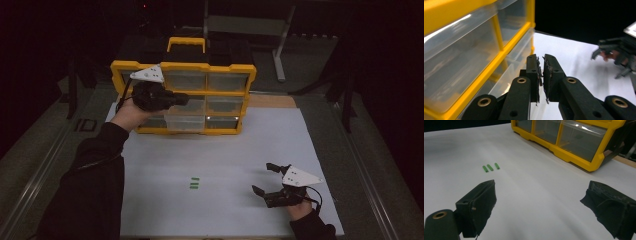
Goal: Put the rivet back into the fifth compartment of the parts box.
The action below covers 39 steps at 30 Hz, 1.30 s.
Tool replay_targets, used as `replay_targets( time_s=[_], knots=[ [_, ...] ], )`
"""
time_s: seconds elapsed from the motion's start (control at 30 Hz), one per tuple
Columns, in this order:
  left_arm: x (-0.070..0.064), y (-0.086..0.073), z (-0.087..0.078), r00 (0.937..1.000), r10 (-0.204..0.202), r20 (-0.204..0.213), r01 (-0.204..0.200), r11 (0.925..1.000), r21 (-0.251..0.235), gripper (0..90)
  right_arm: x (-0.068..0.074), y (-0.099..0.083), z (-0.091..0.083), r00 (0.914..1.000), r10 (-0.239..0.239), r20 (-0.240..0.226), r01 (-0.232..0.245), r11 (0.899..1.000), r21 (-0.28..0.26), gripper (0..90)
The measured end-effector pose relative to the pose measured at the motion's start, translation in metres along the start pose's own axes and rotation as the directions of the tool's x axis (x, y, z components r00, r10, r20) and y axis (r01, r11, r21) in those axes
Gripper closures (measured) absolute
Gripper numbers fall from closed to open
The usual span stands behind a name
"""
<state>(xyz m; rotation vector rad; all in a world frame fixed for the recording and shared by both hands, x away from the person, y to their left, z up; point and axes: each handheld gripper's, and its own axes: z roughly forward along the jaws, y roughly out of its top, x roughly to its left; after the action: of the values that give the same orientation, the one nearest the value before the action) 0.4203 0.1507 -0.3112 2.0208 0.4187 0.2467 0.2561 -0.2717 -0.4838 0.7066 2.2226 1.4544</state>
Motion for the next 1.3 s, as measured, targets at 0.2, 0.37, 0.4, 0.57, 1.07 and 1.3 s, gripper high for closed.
replay_targets(
  time_s=[0.2,0.37,0.4,0.57,1.07,1.3],
  knots=[
    [0.006,-0.009,0.008,0.9993,-0.034,-0.016,0.035,0.9988,0.036,81.9,-0.001,0.0,-0.001,1.0,0.003,0.001,-0.003,1.0,0.0,9.4],
    [0.009,-0.017,0.017,0.9969,-0.064,-0.046,0.069,0.9931,0.095,81.8,0.0,0.0,0.0,1.0,-0.002,0.0,0.002,1.0,0.002,9.4],
    [0.01,-0.018,0.019,0.9964,-0.069,-0.048,0.074,0.992,0.102,81.8,0.0,0.0,0.0,1.0,-0.003,-0.001,0.003,1.0,0.001,9.4],
    [0.012,-0.018,0.025,0.9914,-0.09,-0.096,0.102,0.9861,0.131,81.8,-0.001,0.0,-0.001,1.0,0.002,0.001,-0.002,1.0,0.001,9.4],
    [0.007,-0.016,0.021,0.9859,-0.1,-0.134,0.115,0.9874,0.109,41.9,-0.001,0.0,-0.002,1.0,-0.001,0.004,0.001,1.0,-0.002,9.4],
    [-0.005,-0.017,0.014,0.9849,-0.114,-0.131,0.129,0.9854,0.111,7.9,0.0,0.0,-0.002,1.0,-0.004,0.005,0.004,1.0,-0.001,9.4]
  ],
)
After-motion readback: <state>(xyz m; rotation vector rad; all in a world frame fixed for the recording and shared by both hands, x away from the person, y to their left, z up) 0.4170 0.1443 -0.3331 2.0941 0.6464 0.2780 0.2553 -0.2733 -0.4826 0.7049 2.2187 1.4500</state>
